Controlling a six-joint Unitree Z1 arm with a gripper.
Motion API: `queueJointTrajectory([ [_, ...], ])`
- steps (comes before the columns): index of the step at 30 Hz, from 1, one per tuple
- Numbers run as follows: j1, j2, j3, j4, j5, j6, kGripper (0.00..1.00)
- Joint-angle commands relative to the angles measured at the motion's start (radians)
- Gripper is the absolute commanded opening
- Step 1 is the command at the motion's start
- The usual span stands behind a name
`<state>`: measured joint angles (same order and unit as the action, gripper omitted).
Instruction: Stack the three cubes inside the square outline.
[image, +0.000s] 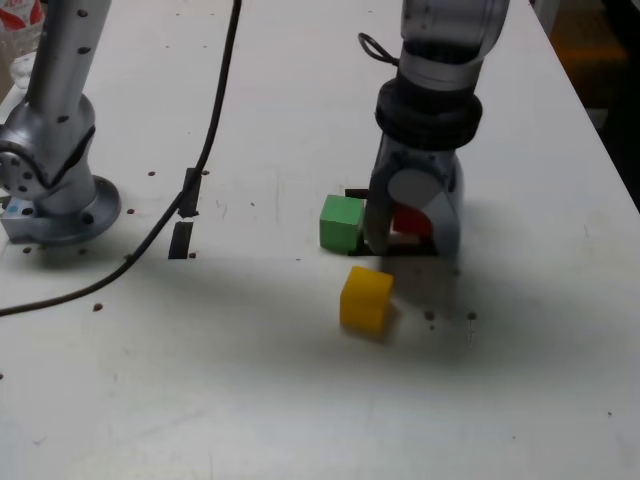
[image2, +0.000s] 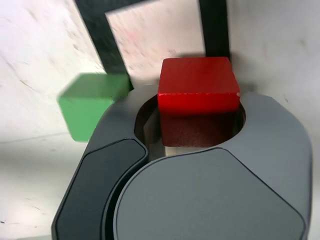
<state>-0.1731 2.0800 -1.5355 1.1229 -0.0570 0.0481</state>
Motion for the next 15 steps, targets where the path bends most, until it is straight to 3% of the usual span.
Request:
queueJointTrajectory([
  [1,0.011,-0.011,0.011,0.002,0.006,-0.001,0.05],
  [15,0.03,-0.029,0.075,0.008,0.006,-0.004,0.05],
])
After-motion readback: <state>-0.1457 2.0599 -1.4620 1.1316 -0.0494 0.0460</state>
